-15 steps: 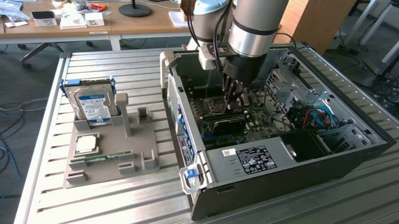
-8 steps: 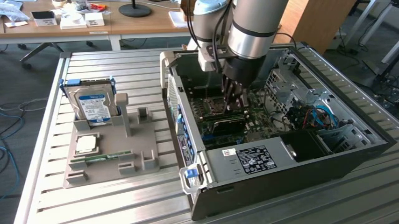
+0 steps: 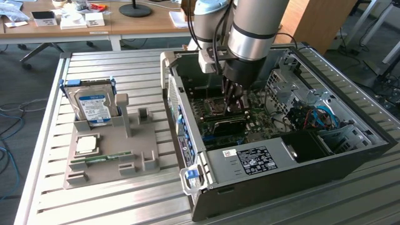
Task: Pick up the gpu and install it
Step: 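Press down on the gpu until it lock into place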
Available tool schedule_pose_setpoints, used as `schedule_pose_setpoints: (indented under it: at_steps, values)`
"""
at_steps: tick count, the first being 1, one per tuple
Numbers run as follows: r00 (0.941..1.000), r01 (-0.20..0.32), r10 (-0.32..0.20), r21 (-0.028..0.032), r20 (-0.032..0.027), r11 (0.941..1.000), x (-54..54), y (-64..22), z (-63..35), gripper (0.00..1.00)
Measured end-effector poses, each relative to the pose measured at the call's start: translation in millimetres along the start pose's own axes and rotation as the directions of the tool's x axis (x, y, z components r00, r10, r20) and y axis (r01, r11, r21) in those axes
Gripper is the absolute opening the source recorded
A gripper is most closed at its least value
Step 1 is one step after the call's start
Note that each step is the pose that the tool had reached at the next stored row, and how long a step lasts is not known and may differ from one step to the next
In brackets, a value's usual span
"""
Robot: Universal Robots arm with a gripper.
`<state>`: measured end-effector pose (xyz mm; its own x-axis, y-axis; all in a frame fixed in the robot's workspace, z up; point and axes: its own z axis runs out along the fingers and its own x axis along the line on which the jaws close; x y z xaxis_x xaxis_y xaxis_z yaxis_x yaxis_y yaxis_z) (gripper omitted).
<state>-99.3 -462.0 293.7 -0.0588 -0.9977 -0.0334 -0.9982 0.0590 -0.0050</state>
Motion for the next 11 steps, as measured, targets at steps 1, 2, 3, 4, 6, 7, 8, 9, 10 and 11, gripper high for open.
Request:
schedule_pose_setpoints:
  at_steps: [1, 2, 3, 4, 6, 7, 8, 9, 10, 11]
  values:
    - [1.0000, 0.000, 0.000, -0.0001, -0.0001, 1.0000, 0.0, -0.6, 0.4, 0.11]
    - [1.0000, 0.000, 0.000, -0.0002, -0.0002, 1.0000, 0.0, -1.1, 0.7, 0.11]
    - [1.0000, 0.000, 0.000, -0.0001, -0.0003, 1.0000, 0.0, -1.2, 0.9, 0.11]
    - [1.0000, 0.000, 0.000, -0.0002, -0.0003, 1.0000, 0.0, -1.2, 0.8, 0.11]
    - [1.0000, 0.000, 0.000, -0.0002, 0.0023, 1.0000, 0.1, -1.3, 1.1, 0.11]
    - [1.0000, 0.000, 0.000, -0.0003, 0.0058, 1.0000, 0.1, -1.3, 1.9, 0.11]
    - [1.0000, 0.000, 0.000, -0.0003, 0.0077, 1.0000, 0.0, -1.3, 3.1, 0.11]
    - [1.0000, 0.000, 0.000, -0.0005, 0.0081, 1.0000, 0.1, -1.3, 4.3, 0.11]
    - [1.0000, 0.000, 0.000, -0.0006, 0.0085, 1.0000, 0.2, -1.2, 5.7, 0.11]
    - [1.0000, 0.000, 0.000, -0.0006, 0.0087, 1.0000, 0.2, -1.3, 7.1, 0.11]
